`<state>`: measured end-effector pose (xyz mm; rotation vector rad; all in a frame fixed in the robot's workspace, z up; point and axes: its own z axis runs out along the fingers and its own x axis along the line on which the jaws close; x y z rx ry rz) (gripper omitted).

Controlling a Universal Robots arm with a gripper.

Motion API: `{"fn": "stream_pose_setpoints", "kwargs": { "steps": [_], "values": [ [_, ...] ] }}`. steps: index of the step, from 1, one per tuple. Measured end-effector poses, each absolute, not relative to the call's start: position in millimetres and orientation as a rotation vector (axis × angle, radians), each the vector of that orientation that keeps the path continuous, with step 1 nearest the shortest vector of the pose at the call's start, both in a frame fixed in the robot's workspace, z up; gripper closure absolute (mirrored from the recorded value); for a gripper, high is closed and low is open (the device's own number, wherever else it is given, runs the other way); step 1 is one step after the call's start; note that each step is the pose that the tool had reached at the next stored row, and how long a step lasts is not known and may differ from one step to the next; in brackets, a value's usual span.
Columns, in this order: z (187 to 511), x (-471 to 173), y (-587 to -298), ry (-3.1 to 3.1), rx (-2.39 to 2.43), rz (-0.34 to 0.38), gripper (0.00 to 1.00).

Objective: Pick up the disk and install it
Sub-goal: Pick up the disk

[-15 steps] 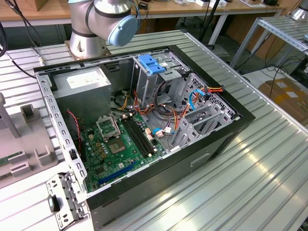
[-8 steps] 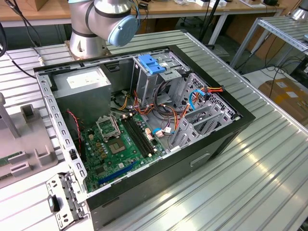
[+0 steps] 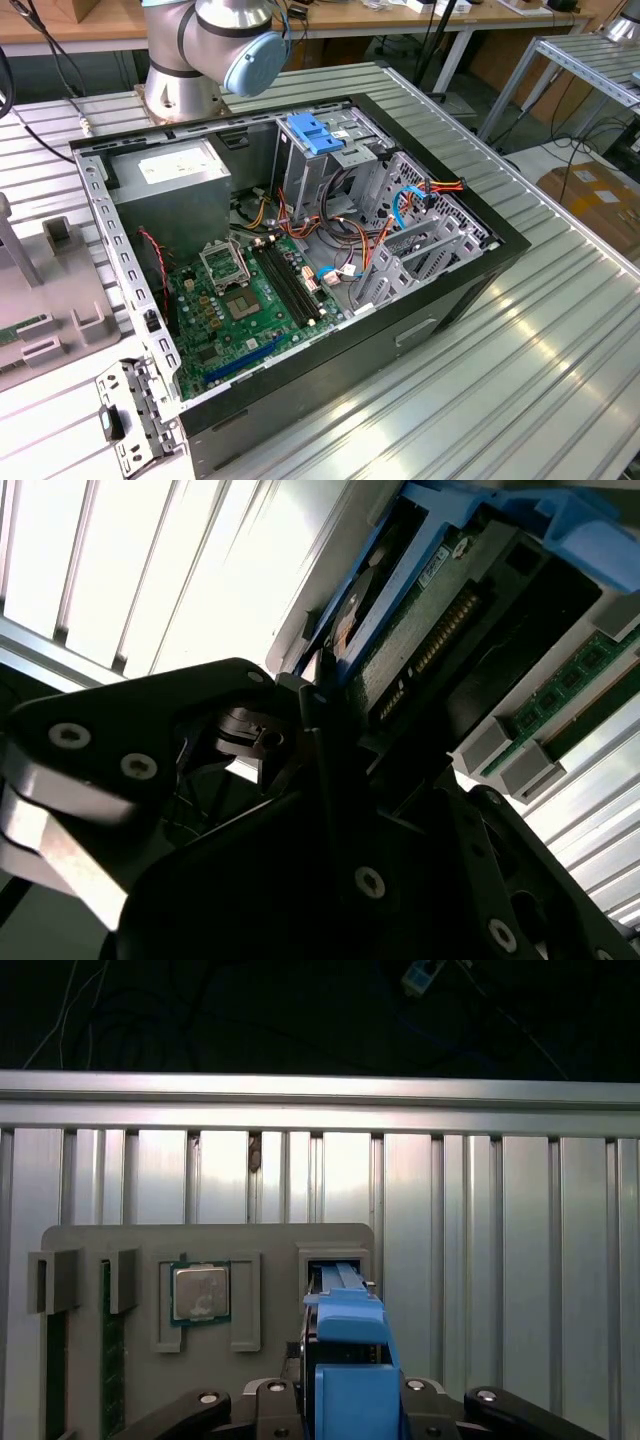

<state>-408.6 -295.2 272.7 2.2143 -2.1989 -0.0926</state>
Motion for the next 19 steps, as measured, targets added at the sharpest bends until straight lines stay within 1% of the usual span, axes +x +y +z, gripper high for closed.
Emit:
{"fn": "stream_pose_setpoints", "kwargs": {
  "steps": [19],
  "values": [
    [285, -409, -295, -2.199, 2.214, -0.093, 0.64]
  ]
}}
